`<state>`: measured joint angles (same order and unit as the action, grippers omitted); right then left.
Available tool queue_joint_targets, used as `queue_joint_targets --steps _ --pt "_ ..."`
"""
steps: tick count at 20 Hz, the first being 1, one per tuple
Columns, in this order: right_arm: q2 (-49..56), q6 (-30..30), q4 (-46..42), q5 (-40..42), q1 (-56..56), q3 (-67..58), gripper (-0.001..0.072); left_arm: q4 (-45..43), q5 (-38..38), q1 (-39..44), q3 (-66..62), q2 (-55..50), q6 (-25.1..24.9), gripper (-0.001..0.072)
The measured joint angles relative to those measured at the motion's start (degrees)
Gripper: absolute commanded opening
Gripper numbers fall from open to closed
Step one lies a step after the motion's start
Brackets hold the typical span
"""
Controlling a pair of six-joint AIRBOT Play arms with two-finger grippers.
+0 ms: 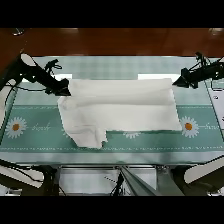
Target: Fold the shirts.
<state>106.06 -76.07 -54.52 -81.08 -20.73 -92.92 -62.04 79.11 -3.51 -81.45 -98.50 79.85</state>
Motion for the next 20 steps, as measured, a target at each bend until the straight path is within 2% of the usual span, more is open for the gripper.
queue_joint_targets --steps 1,2,6,10,14,20 --pt "0.0 0.0 -0.42 0.26 0.0 1.36 0.0569 -0.15 0.37 0.02 0.79 -0.02 -0.39 0.0404" --pt "0.0 -0.04 -0.74 0.87 -0.04 2.43 0.0628 -0.2 0.33 0.02 1.25 -0.02 -0.61 0.0694" --pt "-1.27 -0.96 -1.38 1.09 -0.63 3.96 0.0628 -1.4 2.51 -0.28 1.16 0.48 -0.79 0.0706" --pt "-8.07 -2.03 -6.99 -0.11 -3.21 7.93 0.0627 -4.92 5.05 -3.26 5.9 6.43 -0.31 0.0706" --pt "-21.18 -3.06 -8.92 6.19 -6.99 24.68 0.0627 -5.66 2.73 -10.56 22.97 18.53 0.13 0.0706" --pt "-39.91 1.4 1.55 15.19 -5.7 48.5 0.0627 9.42 -6.82 -17.07 53.7 41.2 -1.97 0.0706"
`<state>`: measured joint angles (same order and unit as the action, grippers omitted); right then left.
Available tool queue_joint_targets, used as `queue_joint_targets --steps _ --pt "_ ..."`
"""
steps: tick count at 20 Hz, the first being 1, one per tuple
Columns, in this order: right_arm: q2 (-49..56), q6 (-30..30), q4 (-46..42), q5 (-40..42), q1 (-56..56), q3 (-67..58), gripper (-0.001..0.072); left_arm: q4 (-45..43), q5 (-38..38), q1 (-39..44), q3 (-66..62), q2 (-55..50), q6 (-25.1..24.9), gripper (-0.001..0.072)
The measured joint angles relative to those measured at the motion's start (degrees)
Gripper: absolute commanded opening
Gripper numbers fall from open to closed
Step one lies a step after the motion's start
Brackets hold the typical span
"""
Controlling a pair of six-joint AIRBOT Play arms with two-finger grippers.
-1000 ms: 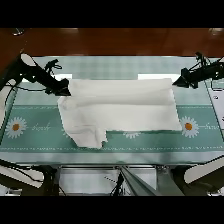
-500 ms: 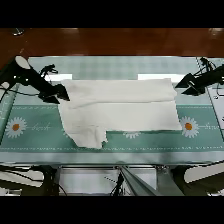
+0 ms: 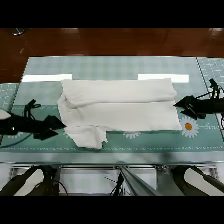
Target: Fold the shirts.
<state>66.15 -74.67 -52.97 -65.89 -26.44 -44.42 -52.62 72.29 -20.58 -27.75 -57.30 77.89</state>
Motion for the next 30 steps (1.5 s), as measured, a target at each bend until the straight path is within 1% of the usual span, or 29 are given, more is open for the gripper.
queue_joint_targets --steps 3,8,10,13,14,15,16,20,21,23,25,30 --pt "-3.39 0.72 2.78 1.73 1.55 4.07 0.0627 6.4 -3.67 -0.07 8.74 6.16 -1.51 0.0706" --pt "-5.01 1.05 8.74 1.07 2.4 5.99 0.0627 11.58 -8.31 3.23 15.58 8.7 -3.78 0.0705" --pt "-5.22 1.09 10.4 0.94 2.47 6.23 0.0627 14.88 -11.1 5.57 17.22 8.98 -4.46 0.0705" --pt "-5.33 0.92 11.28 0.63 0.59 5.81 0.0627 19.93 -18.01 11.74 18.84 9.09 -5.73 0.0697" --pt "-5.35 0.48 10.97 0.57 -1.07 5.55 0.0627 20.98 -19.96 13.9 19.06 9.01 -6.08 0.0517" --pt "-5.38 -0.07 9.73 0.07 -3.37 5.35 0.0627 21.49 -21.81 15.91 19.3 8.83 -6.62 0.0069" --pt "-5.38 -0.87 7.34 -0.63 -5.64 5.25 0.0627 20.87 -23.54 17.33 19.47 8.68 -7.28 0.0018" --pt "-5.38 -5.81 -7.52 -5.07 -12.15 6.69 0.0627 22.25 -24.46 20.15 19.02 8.5 -9.51 0.0018" --pt "-5.38 -6.54 -10.38 -5.95 -12.87 7.65 0.0626 22.6 -24.5 20.44 18.75 8.5 -9.84 0.0018" --pt "-4.98 -7.52 -13.03 -6.43 -13.07 9.18 0.0626 23.06 -24.55 20.81 18.23 8.5 -10.23 0.0018" --pt "-3.54 -7.65 -13.16 -6.21 -12.02 10.03 0.0626 23.32 -24.57 21.0 17.97 8.5 -10.45 0.0019" --pt "2.43 -4.63 -5.86 -1.7 -7.8 9.6 0.0626 23.69 -23.47 21.18 17.73 8.5 -10.58 0.0018"
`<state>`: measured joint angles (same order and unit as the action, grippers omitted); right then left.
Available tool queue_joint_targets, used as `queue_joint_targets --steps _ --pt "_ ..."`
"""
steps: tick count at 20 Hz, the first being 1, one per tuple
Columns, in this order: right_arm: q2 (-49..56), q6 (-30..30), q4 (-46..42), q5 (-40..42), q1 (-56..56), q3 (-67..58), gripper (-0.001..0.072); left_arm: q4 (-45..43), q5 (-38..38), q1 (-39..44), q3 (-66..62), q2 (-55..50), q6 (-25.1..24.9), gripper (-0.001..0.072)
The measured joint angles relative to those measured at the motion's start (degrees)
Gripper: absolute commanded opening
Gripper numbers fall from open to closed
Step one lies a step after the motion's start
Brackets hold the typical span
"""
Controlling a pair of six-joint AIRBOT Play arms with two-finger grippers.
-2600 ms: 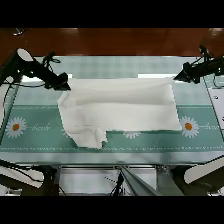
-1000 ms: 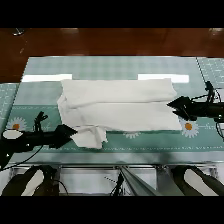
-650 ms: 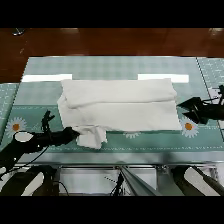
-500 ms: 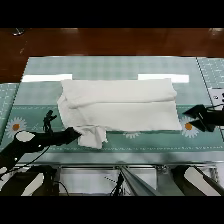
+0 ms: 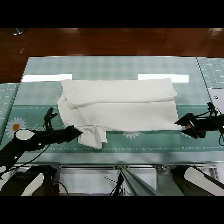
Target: Fold the shirts.
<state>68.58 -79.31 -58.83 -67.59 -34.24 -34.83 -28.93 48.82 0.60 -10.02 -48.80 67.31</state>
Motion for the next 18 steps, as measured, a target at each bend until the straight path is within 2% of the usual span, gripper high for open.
queue_joint_targets --steps 1,2,3,4,10,14,18 --pt "1.4 0.24 1.55 0.61 0.87 -0.68 0.0611 0.02 0.33 0.0 -0.02 0.0 -0.04 0.0018" --pt "2.82 0.44 2.43 1.16 1.84 -1.57 0.0527 0.04 0.42 0.0 -0.02 0.0 -0.04 0.0018" --pt "4.02 0.72 2.82 2.1 2.8 -2.36 0.0222 0.04 0.52 0.0 -0.04 0.0 -0.07 0.0018" --pt "5.11 1.07 2.82 3.34 3.67 -3.17 0.004 -0.15 0.81 -0.11 -0.28 0.0 -0.09 0.0019" --pt "7.28 6.23 2.54 -3.23 6.4 -14.64 0.004 -8.15 11.08 -8.02 -8.9 -0.04 -0.24 0.0018" --pt "9.16 6.71 4.37 -4.15 7.87 -22.53 0.004 -10.38 11.3 -11.54 -17.81 -2.89 -0.24 0.0018" --pt "13.6 6.12 5.66 -0.09 11.34 -28.96 0.004 -11.02 9.42 -9.86 -29.88 -13.86 0.33 0.0018"
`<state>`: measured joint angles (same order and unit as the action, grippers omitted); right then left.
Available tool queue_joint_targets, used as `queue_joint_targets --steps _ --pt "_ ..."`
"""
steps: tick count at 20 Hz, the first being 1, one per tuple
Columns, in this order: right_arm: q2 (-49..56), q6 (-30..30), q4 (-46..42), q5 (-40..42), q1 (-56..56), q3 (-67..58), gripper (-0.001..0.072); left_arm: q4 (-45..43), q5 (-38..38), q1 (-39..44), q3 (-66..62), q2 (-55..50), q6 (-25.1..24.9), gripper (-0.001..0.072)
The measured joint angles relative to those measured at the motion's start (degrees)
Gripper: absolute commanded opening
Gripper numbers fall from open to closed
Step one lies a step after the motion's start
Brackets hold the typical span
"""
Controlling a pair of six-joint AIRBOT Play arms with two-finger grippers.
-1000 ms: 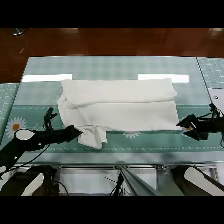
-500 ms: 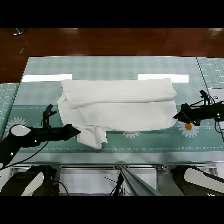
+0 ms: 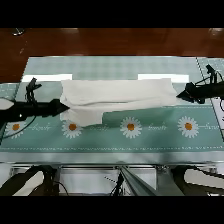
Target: Fold the shirts.
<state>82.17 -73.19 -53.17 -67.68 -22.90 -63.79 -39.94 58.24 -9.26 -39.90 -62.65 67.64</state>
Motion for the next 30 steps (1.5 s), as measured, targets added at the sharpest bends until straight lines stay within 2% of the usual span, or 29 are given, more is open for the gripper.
queue_joint_targets --steps 9,10,11,12,17,20,23,26,30 --pt "15.85 -4.87 2.54 5.75 4.04 -17.42 0.004 -0.37 2.12 3.08 -31.41 -29.68 7.48 0.0018" --pt "17.59 -4.96 3.56 6.01 4.26 -18.86 0.0048 -0.39 2.21 3.17 -33.33 -31.85 7.91 0.0038" --pt "19.15 -5.14 4.5 6.34 4.46 -20.04 0.0273 -0.44 2.47 3.19 -34.69 -33.4 8.13 0.0285" --pt "20.46 -5.33 5.29 6.64 4.59 -20.83 0.0609 -0.39 2.64 3.21 -35.69 -34.67 8.44 0.0696" --pt "23.37 -4.72 7.85 5.42 2.08 -24.28 0.0621 -3.02 9.6 -1.44 -40.94 -37.03 10.23 0.0701" --pt "23.8 -4.52 7.78 1.16 -2.49 -26.12 0.0621 -10.19 17.03 -8.17 -42.71 -34.18 12.85 0.0701" --pt "25.27 -4.94 5.38 -3.69 -5.9 -26.8 0.0621 -16.52 18.51 -13.4 -39.39 -28.15 14.97 0.0701" --pt "27.65 -5.25 4.76 -6.27 -6.49 -27.1 0.0621 -17.97 10.67 -14.53 -29.31 -18.25 14.86 0.07" --pt "30.62 -4.44 8.07 -7.04 -4.24 -27.26 0.0619 -14.14 -1.77 -10.34 -14.21 -4.61 14.16 0.07"
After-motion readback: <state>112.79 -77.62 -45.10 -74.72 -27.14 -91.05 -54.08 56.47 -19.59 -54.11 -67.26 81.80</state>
